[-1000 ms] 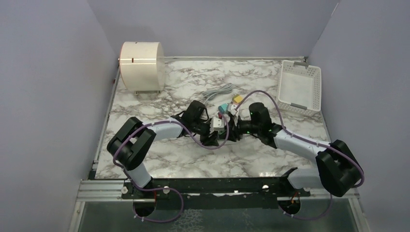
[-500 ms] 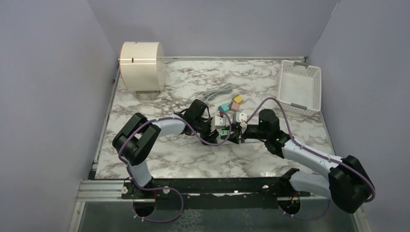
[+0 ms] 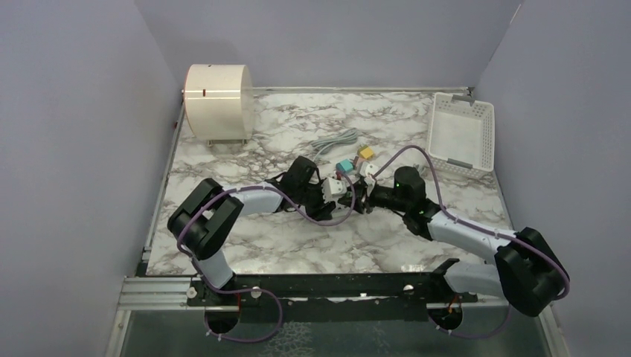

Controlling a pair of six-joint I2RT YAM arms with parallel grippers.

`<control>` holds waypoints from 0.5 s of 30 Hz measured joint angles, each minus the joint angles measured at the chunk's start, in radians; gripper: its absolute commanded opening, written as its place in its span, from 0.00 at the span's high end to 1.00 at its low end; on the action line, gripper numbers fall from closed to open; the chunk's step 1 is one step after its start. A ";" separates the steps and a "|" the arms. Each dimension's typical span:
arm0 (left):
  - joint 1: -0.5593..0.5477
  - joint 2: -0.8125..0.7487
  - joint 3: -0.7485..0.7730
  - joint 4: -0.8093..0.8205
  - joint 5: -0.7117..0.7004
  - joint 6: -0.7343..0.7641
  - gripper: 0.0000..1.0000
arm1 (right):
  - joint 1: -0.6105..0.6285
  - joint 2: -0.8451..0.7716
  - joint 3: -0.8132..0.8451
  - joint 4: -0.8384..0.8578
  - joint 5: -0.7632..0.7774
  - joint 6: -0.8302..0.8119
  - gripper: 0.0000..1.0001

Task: Pull the plug off the socket

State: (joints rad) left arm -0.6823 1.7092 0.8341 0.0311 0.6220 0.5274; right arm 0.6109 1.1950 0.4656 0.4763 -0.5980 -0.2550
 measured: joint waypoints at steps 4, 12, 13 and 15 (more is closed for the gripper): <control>-0.001 -0.031 -0.039 0.055 -0.079 -0.044 1.00 | -0.019 0.034 0.007 0.028 0.045 0.054 0.99; -0.005 -0.100 -0.132 0.154 -0.170 -0.091 1.00 | -0.122 0.161 0.142 0.008 0.153 0.221 0.99; -0.008 -0.103 -0.132 0.156 -0.170 -0.094 1.00 | -0.133 0.185 0.173 0.000 0.160 0.241 0.99; -0.013 -0.103 -0.130 0.158 -0.170 -0.099 0.97 | -0.155 0.230 0.232 -0.006 0.168 0.286 0.99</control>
State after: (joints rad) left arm -0.6952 1.6062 0.7036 0.1886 0.4519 0.4282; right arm 0.4561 1.4250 0.6975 0.4698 -0.4301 0.0307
